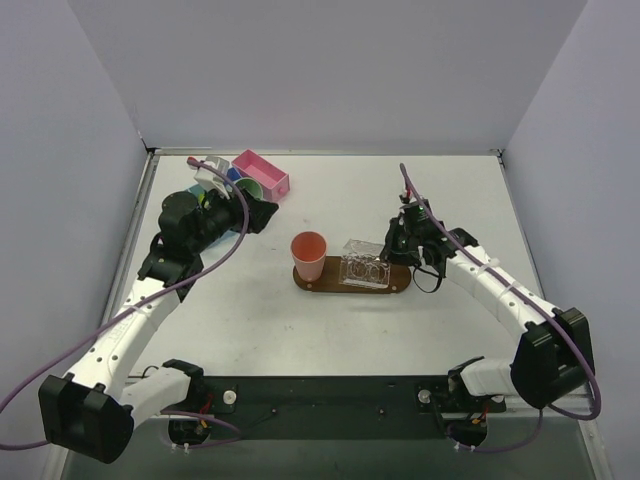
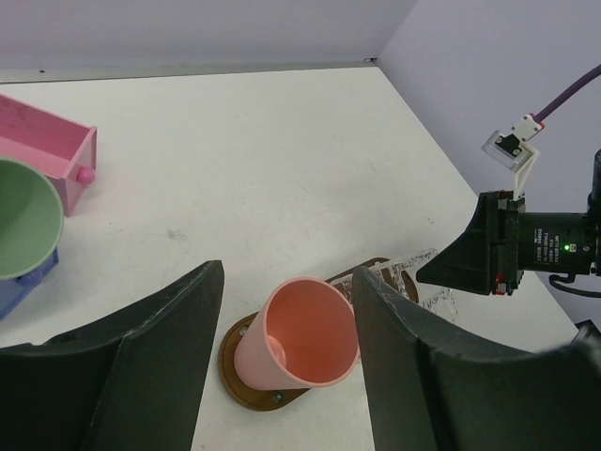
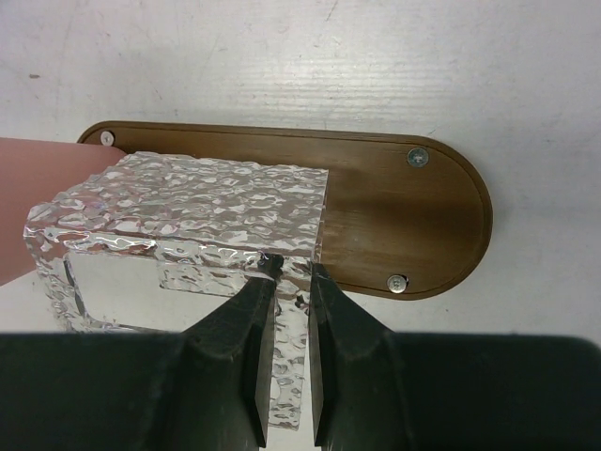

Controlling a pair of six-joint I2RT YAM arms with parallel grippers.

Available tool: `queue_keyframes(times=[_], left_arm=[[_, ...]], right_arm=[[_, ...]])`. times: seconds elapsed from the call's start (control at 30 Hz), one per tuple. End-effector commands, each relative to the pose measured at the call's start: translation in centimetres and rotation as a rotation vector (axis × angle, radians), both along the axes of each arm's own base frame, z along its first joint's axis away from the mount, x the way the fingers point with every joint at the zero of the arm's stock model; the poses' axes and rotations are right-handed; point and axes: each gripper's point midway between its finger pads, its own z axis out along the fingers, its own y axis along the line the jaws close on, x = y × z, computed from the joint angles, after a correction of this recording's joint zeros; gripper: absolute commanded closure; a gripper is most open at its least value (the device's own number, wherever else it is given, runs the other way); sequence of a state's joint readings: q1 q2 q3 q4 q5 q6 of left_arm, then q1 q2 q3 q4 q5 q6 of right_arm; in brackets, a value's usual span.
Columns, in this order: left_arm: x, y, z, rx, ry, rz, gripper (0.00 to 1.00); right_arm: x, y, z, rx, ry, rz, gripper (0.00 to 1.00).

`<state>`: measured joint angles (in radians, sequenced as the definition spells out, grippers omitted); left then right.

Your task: Prepare toiletry sets of a toothbrush and toothpaste on the tray

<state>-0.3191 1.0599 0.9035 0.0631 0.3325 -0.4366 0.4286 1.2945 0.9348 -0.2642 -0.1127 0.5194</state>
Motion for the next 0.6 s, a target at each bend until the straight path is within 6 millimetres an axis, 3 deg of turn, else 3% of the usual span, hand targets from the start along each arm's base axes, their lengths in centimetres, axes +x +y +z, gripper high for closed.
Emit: queue_keyframes(times=[0.0,0.57], left_arm=[[-0.2,1.2,1.5,0.049,-0.074,0.039,0.33],[-0.1,2.0,1.5,0.073,-0.083,0.069,0.33]], right_arm=[[0.9,1.3,1.0,-0.019,-0.022,0.031,1.00],[2.1,2.7,-0.4,-0.138,0.036,0.056,1.00]])
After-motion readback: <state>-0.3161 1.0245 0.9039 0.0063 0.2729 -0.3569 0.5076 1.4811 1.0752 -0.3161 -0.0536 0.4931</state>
